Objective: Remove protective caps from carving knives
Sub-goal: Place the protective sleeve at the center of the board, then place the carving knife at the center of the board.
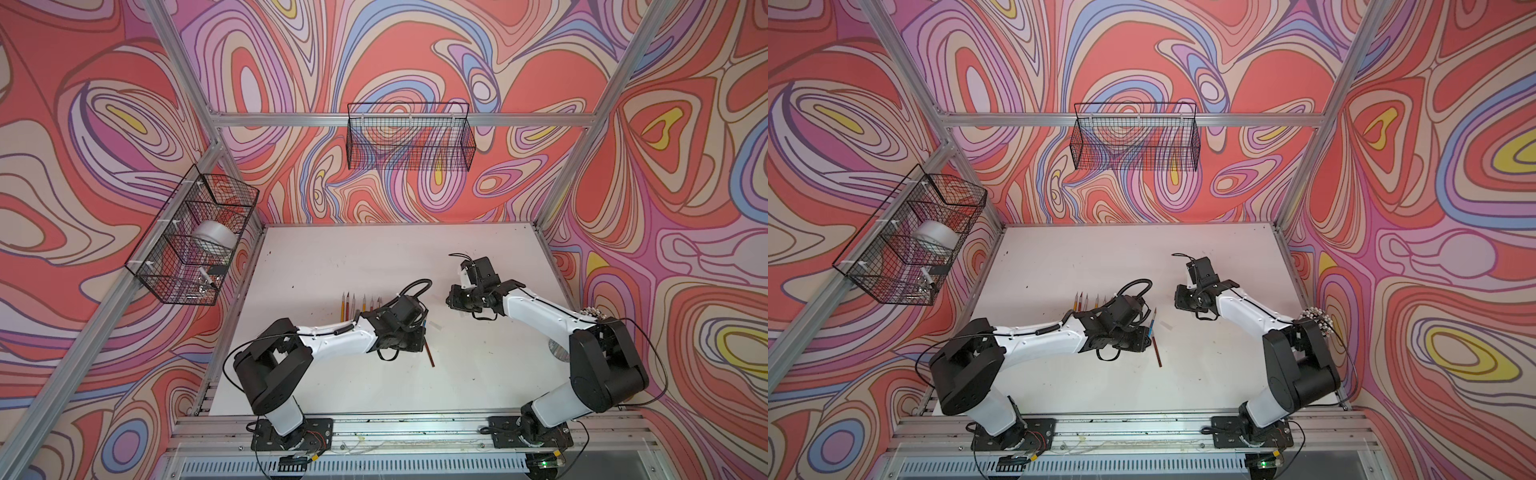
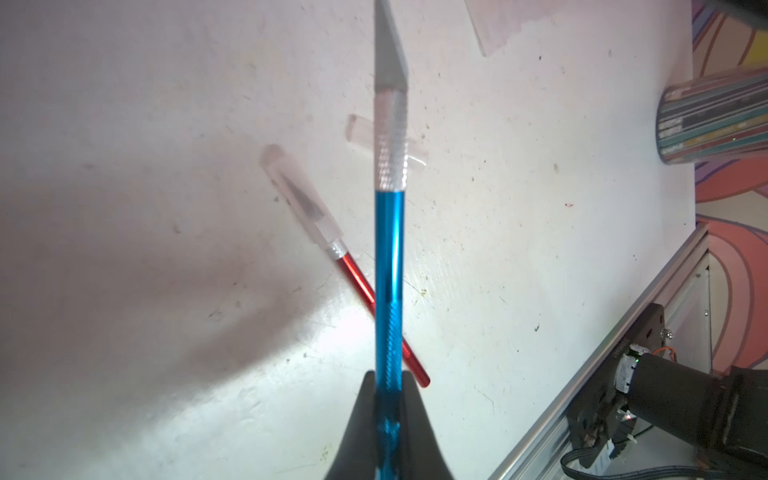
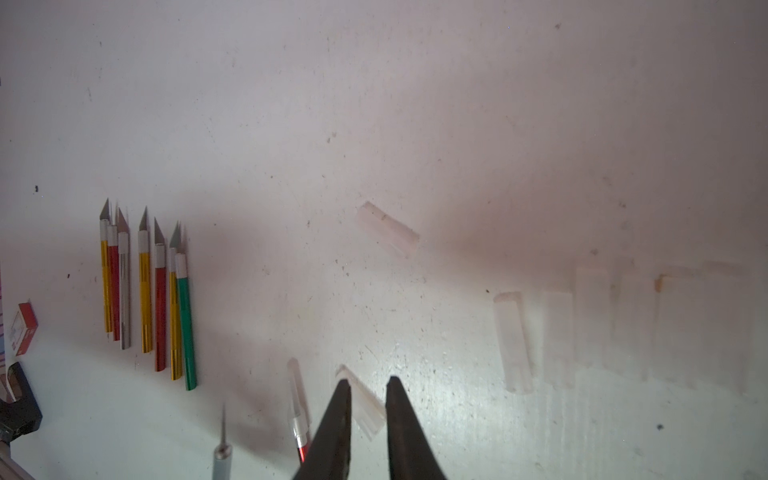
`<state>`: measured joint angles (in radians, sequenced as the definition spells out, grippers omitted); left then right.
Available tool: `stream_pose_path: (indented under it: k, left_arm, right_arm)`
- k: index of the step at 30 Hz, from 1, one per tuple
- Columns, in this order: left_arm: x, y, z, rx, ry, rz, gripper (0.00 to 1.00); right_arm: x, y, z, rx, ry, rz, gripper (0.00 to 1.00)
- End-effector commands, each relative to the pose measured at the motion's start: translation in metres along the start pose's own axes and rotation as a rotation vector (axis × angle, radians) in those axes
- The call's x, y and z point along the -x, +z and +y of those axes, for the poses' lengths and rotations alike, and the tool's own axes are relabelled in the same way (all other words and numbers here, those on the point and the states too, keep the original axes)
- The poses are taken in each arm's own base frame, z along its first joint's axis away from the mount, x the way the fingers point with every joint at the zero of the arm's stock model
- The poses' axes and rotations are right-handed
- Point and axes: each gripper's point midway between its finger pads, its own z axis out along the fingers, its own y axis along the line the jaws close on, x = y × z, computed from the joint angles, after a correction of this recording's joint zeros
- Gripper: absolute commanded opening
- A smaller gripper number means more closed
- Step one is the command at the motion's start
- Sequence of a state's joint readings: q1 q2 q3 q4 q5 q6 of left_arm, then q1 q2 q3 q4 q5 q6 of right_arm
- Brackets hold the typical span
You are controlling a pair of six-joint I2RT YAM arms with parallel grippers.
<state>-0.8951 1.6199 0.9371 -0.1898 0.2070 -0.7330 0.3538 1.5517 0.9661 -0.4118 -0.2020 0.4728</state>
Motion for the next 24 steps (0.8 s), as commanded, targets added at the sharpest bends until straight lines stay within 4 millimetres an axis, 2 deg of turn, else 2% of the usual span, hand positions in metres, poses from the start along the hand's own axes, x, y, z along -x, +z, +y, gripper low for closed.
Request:
stream_pose_path:
  k: [1,5,12,18,24]
  left_arm:
    - [-0.009,-0.009,0.032,0.108,-0.030,0.017,0.00]
    - [-0.008,-0.014,0.044,0.154,-0.049,0.012,0.00]
    - [0.000,-0.007,0.066,0.271,-0.117,0.035,0.00]
    - [0.015,-0.004,0.068,0.336,-0.127,0.022,0.00]
    - [0.022,0.000,0.080,0.416,-0.164,0.035,0.01]
  right_arm:
    - [-0.004,-0.002,0.003,0.027,-0.015,0.001,0.19]
    - [-0.008,-0.003,0.005,0.046,-0.010,0.006,0.20]
    - [-0.017,-0.010,0.005,0.059,-0.005,0.011,0.21]
    - [-0.025,-0.014,0.003,0.066,-0.004,0.017,0.23]
    - [-0.031,-0.016,0.003,0.076,0.000,0.021,0.23]
